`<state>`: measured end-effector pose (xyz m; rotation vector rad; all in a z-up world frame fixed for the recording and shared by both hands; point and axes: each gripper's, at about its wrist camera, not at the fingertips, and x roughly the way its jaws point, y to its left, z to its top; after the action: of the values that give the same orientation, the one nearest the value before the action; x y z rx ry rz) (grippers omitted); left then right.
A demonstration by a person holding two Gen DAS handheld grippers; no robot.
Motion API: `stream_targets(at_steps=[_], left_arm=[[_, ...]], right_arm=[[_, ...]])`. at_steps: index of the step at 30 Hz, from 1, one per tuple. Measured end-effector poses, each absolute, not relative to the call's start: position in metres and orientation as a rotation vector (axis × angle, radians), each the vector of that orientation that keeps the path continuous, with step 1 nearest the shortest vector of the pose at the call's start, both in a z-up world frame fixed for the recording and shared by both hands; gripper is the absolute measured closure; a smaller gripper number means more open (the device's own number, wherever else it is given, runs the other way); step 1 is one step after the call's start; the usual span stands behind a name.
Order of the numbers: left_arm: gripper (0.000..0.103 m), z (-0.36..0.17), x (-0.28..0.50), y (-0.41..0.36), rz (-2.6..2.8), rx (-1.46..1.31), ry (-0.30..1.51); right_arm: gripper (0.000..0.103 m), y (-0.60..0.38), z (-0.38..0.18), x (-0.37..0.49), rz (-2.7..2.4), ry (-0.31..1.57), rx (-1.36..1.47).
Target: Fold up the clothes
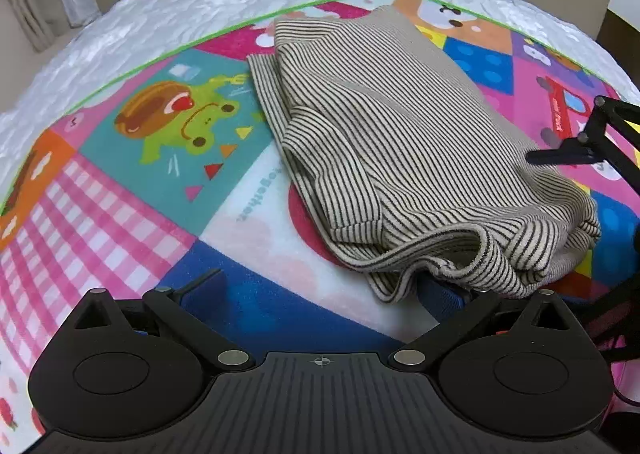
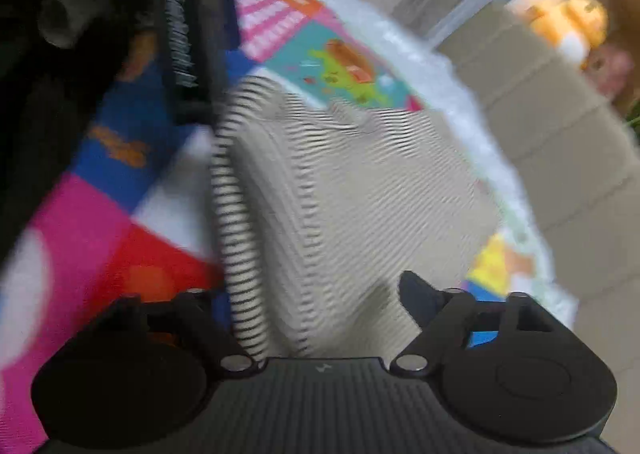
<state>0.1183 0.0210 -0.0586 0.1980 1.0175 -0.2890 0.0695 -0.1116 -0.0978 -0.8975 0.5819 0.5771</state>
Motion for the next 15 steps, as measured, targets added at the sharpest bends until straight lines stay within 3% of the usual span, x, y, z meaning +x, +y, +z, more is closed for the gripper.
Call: stream_targets(at_steps=[1,4,8,15], left_arm=[[0.0,-0.059,0.118,0.021,-0.29,0.193,1.016],[0.0,-0.058,0.12,0.025,-0.286,0.165,1.011],[0.0,-0.057,0.123,0.032,-0.274,0.118,1.007],[0.0,-0.019,0.117,0.07,-0.323,-0.127,0.893]], right_arm=[[0.03,-0.112,-0.097,0.072,0.568,0.578,-0.893],[0.072,-0.109,-0.094,0.075,0.563,0.597,-0.889],[0.08,-0.106,-0.09,0.079,0.593,0.635,-0.894],[0.083,-0.115,-0.048,0.047,0.739,0.693,-0.945]])
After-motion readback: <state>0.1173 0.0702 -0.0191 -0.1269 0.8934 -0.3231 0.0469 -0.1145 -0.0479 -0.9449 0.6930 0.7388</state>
